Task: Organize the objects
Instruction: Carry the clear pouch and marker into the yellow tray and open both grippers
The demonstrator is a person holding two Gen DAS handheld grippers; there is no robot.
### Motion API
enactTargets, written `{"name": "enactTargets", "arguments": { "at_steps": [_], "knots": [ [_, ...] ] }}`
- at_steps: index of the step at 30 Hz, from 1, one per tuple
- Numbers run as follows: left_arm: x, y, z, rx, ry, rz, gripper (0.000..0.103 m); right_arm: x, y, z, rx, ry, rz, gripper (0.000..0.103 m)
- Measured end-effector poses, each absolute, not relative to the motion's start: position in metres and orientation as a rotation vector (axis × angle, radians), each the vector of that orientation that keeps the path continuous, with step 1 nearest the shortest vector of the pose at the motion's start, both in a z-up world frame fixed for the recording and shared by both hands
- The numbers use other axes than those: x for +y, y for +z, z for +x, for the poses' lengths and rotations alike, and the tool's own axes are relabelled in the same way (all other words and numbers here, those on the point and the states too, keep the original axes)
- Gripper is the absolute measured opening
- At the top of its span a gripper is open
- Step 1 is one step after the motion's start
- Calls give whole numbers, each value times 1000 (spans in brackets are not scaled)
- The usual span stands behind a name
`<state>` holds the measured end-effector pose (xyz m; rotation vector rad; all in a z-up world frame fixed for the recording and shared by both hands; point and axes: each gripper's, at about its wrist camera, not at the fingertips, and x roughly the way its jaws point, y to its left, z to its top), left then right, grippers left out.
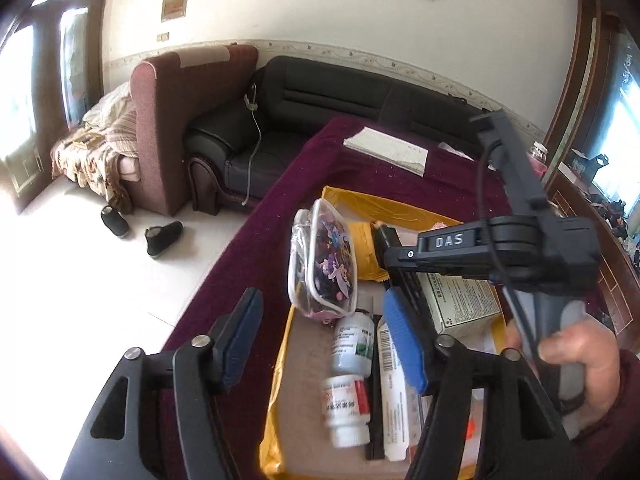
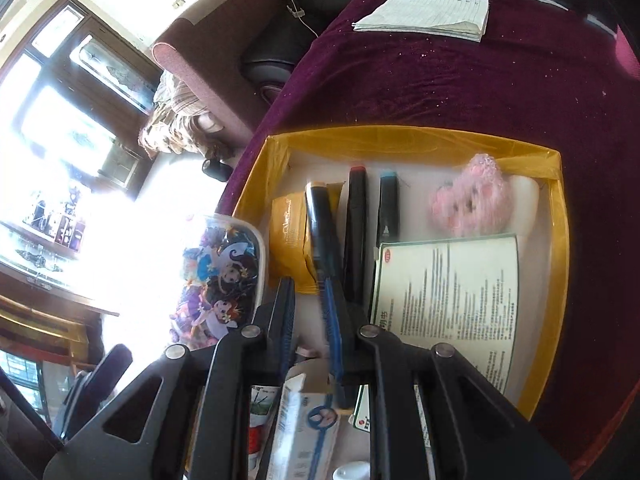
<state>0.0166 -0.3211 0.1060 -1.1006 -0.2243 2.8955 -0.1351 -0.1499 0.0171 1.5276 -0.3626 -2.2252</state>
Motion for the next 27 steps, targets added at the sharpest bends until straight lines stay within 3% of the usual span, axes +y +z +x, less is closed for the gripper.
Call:
{"name": "enactTargets", "arguments": {
  "at_steps": [4,8,10,18,27],
  "knots": [
    [-331,121,57,-161,3043,-956,70,-154,12,-131,-307,-2244,1542,23],
    [-347,123,76,-219,3116,-934,73,-154,26,-112,-280,-2277,1455,25],
    [-353,123,80,-278,3142,-930,73,-150,36,-100,-252,-2317,1391,39],
    [-333,115,76,-339,3153,-948,73,-120,74,-48,-114,-2476,1128,54],
    [-281,127,86,-172,3145,-892,73,-58,84,-21,-125,-2615,1016,56]
  ]
}}
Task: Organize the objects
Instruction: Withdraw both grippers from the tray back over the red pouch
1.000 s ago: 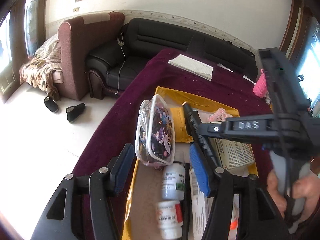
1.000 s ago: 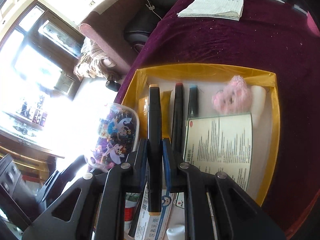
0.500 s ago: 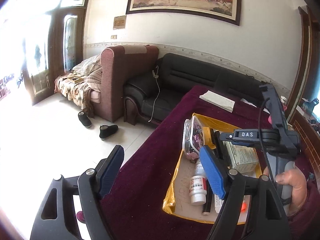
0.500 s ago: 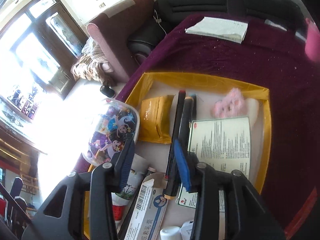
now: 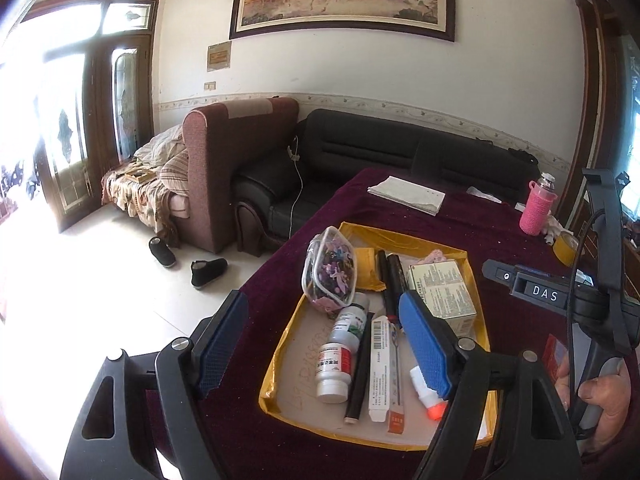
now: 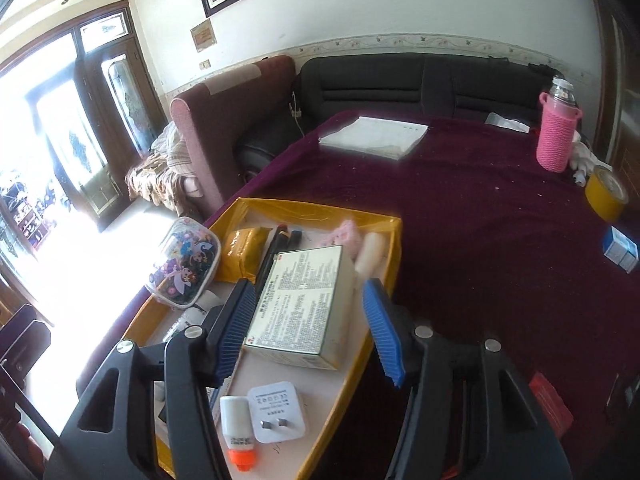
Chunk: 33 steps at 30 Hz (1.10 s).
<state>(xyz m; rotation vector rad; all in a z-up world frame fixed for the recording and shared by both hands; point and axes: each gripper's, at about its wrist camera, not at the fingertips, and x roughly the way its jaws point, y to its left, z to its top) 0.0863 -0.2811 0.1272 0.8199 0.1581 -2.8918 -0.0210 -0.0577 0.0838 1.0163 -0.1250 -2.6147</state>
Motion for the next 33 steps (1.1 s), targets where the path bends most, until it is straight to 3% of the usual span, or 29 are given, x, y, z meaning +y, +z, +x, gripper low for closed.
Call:
{"name": "enactTargets", "arguments": {
  "at_steps": [14,25,26,27,29,31,33],
  "knots": [
    [-229,162,104,81,-3003,678,73,-6,90,19,-87,-2759,920,56],
    [-135,238,92,21,-3263,458,73,67,149,66,85,-2962,748,63],
    [-124,245,93,3,-3283,446,75,75,156,69,102,-2981,740,63],
    [-112,250,93,-24,-3301,447,87,84,166,75,120,-3011,731,63],
    [-87,250,93,-97,-3329,482,97,100,182,88,131,-3054,703,67],
    [-67,239,98,-151,-3367,505,97,112,194,106,140,-3091,673,81],
    [-53,222,100,-194,-3379,566,96,118,195,122,159,-3118,641,81]
  ]
}}
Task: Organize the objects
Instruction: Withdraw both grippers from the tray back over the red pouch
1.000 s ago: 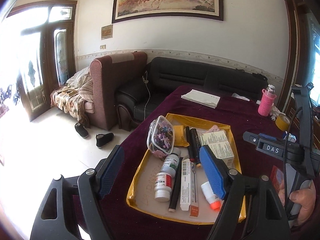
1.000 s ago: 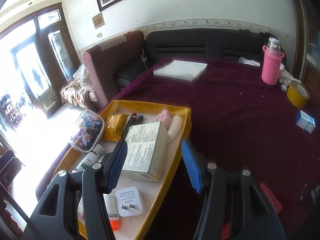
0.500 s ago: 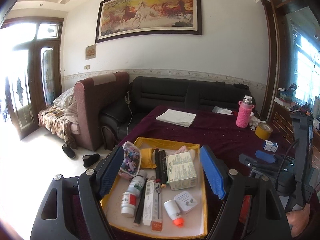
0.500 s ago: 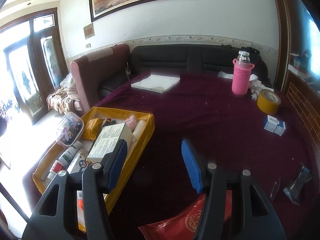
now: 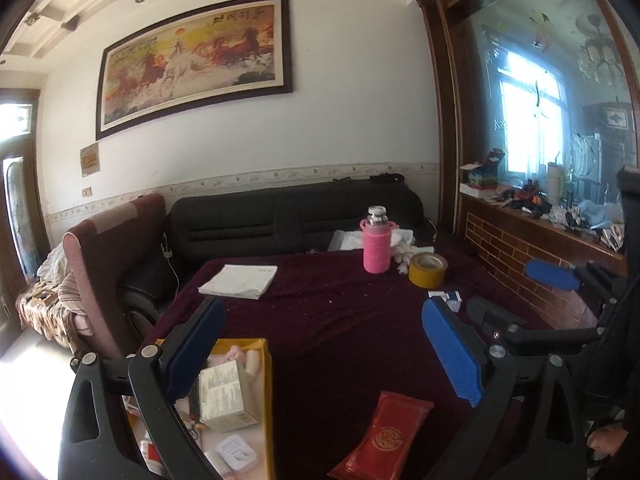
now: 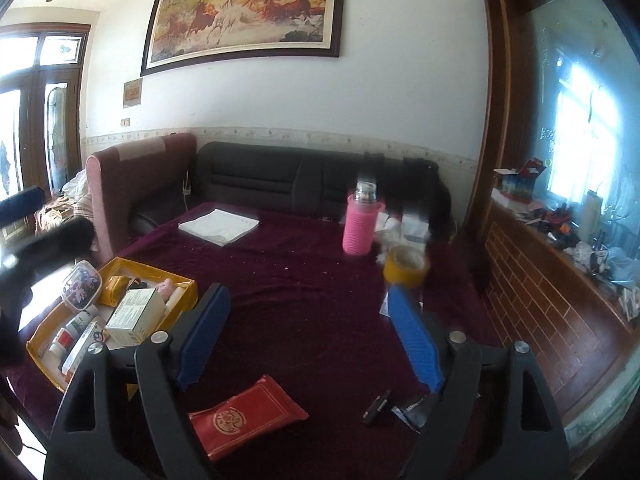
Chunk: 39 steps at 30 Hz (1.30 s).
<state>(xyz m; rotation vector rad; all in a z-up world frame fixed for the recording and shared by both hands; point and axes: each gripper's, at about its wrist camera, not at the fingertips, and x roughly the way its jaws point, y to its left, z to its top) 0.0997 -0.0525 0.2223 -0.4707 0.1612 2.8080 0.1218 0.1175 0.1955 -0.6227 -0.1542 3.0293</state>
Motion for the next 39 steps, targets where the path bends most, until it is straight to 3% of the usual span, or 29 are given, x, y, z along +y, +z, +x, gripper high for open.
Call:
{"name": "enactTargets", "arguments": {
  "at_steps": [4,13,39],
  "knots": [
    [-59,189,97,81,2776,-647,97,114,172,132,-213,2980,-680,82],
    [-118,143,83,-140,2864,-945,97,88,119,129,-131,2960,-923,82],
    [-153,110,82,-151,2851,-1042,97,30,79,117,-173,2889,-1163,82]
  ]
}}
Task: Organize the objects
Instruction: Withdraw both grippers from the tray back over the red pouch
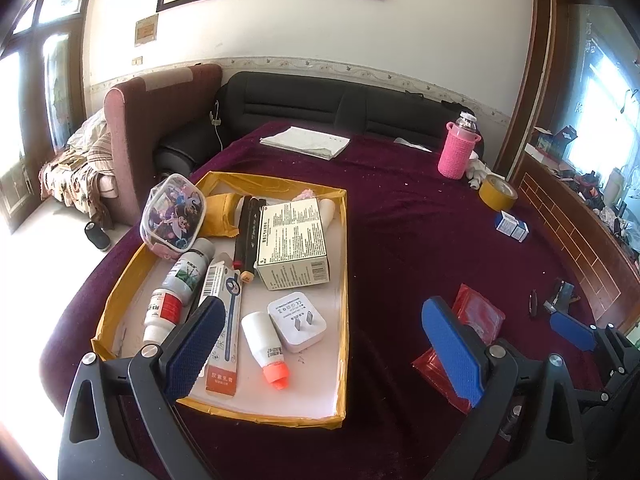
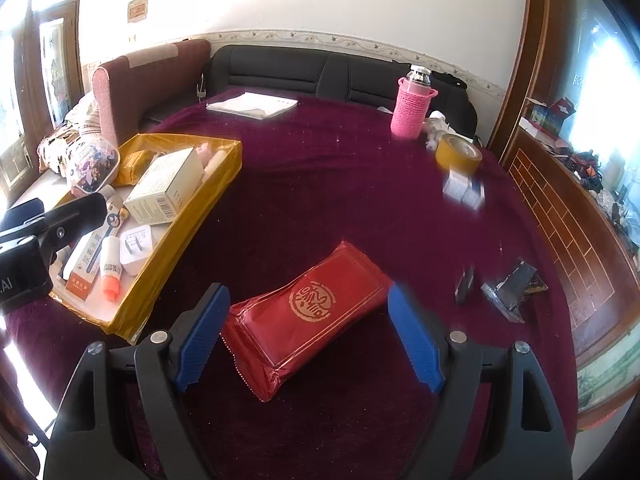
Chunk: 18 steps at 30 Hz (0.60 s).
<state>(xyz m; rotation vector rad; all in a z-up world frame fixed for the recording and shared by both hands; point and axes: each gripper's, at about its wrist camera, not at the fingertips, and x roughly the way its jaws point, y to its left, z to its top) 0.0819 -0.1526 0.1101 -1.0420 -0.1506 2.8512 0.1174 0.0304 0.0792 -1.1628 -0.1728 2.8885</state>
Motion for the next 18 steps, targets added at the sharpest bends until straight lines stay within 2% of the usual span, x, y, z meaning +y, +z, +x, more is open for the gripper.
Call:
{"name": "enactTargets", "arguments": {
  "at_steps": [4,8,9,13,18],
  "knots": [
    [-147,107,80,-124,2822,-1045,97,37,77,113,-135,2880,-1180,82],
    [-144,116,88,-113,2832,-917,97,51,76,109,-64,2863,-1190,82],
    [-147,120,91,-127,2843,-876,101,54,76,109,-50,2861,-1190,82],
    [-164,133,101,-157,2920,-746,102,52,74,110,-76,2877,-1180,82],
    [-195,127,97,-305,2846,-789,102,35,67,110,-120,2913,-1211,82]
  ]
}}
